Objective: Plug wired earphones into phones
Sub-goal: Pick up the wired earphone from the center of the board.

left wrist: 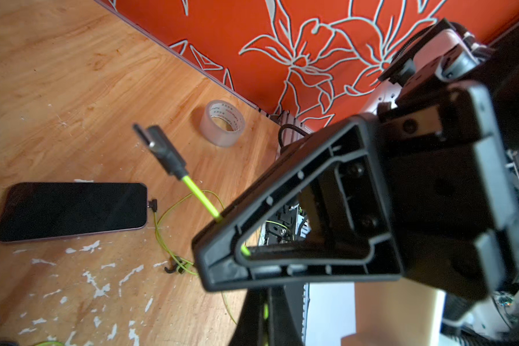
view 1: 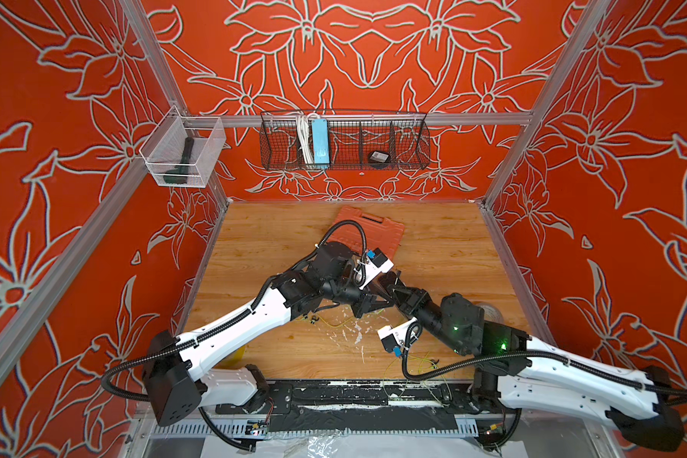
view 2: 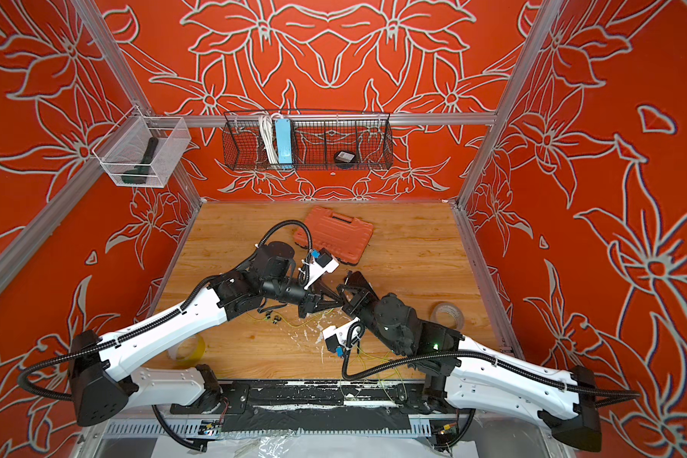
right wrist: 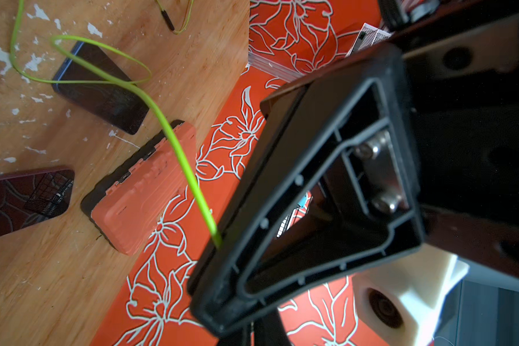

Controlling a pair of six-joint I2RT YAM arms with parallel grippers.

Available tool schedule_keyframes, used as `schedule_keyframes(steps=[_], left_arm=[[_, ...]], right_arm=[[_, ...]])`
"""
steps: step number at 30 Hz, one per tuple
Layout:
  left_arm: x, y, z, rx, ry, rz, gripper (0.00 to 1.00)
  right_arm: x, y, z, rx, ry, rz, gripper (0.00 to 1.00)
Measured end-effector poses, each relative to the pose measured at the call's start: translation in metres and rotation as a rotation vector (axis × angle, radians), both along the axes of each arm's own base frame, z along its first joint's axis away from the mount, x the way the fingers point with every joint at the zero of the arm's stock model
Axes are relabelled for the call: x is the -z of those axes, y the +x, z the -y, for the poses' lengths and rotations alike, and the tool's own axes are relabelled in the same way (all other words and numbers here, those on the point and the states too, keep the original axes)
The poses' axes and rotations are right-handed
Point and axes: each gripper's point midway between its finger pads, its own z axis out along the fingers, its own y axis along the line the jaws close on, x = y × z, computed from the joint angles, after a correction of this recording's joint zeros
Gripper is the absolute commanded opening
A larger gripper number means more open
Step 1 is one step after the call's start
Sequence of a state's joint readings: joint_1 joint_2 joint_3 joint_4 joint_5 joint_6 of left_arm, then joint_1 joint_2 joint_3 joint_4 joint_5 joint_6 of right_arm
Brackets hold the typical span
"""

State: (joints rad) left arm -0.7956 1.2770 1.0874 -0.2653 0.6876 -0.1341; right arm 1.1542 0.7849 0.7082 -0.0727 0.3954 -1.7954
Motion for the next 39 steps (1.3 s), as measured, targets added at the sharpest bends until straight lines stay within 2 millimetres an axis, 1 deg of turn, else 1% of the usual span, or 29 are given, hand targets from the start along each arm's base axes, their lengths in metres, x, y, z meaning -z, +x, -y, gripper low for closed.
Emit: schedule_keyframes(steps=[2, 5, 7, 9, 12, 14, 15, 17, 18, 20, 21, 24, 26, 28, 33, 36, 39], left_arm=[[0.002, 0.001, 0.0, -0.004, 0.01, -0.003, 0.0], [0.003, 0.006, -0.001, -0.029, 0.021, 0.021, 0.0], [-0.001, 0.009, -0.004, -0.058, 0.021, 0.06, 0.0], [-0.009, 0.011, -0.01, -0.086, 0.003, 0.108, 0.0], [-0.029, 0.007, -0.022, -0.122, -0.053, 0.19, 0.0], [-0.043, 0.004, -0.028, -0.136, -0.092, 0.239, 0.0], [-0.049, 0.003, -0.03, -0.138, -0.109, 0.259, 0.0], [-0.058, 0.001, -0.032, -0.137, -0.135, 0.286, 0.0], [-0.061, 0.0, -0.032, -0.134, -0.145, 0.295, 0.0], [-0.063, -0.003, -0.032, -0.117, -0.165, 0.302, 0.0], [-0.062, -0.007, -0.031, -0.102, -0.176, 0.301, 0.0], [-0.061, -0.017, -0.031, -0.056, -0.208, 0.289, 0.0], [-0.061, -0.022, -0.03, -0.032, -0.226, 0.283, 0.0], [-0.064, -0.026, -0.031, -0.016, -0.244, 0.284, 0.0], [-0.084, -0.037, -0.036, 0.008, -0.311, 0.325, 0.0], [-0.091, -0.042, -0.039, 0.015, -0.344, 0.338, 0.0], [-0.093, -0.045, -0.039, 0.027, -0.363, 0.333, 0.0]], right_arm=[[-0.001, 0.001, 0.001, 0.013, 0.017, -0.011, 0.33], [-0.006, 0.002, 0.005, 0.044, 0.091, -0.052, 0.53], [-0.013, 0.0, 0.013, 0.072, 0.189, -0.103, 0.61], [-0.025, -0.006, 0.025, 0.081, 0.308, -0.153, 0.66], [-0.051, -0.021, 0.047, 0.055, 0.559, -0.23, 0.7], [-0.066, -0.034, 0.06, 0.003, 0.739, -0.291, 0.72], [-0.075, -0.041, 0.068, -0.033, 0.857, -0.332, 0.73], [-0.094, -0.049, 0.083, -0.083, 1.115, -0.437, 0.61], [-0.102, -0.051, 0.091, -0.099, 1.245, -0.511, 0.58], [-0.113, -0.052, 0.099, -0.122, 1.44, -0.663, 0.54], [-0.118, -0.053, 0.1, -0.132, 1.511, -0.739, 0.54], [-0.13, -0.055, 0.092, -0.17, 1.626, -0.934, 0.56], [-0.135, -0.056, 0.081, -0.183, 1.661, -1.046, 0.51], [-0.138, -0.057, 0.069, -0.2, 1.679, -1.154, 0.5], [-0.151, -0.061, 0.024, -0.264, 1.671, -1.475, 0.51], [-0.153, -0.054, 0.013, -0.293, 1.69, -1.621, 0.49], [-0.148, -0.034, 0.014, -0.311, 1.753, -1.737, 0.48]])
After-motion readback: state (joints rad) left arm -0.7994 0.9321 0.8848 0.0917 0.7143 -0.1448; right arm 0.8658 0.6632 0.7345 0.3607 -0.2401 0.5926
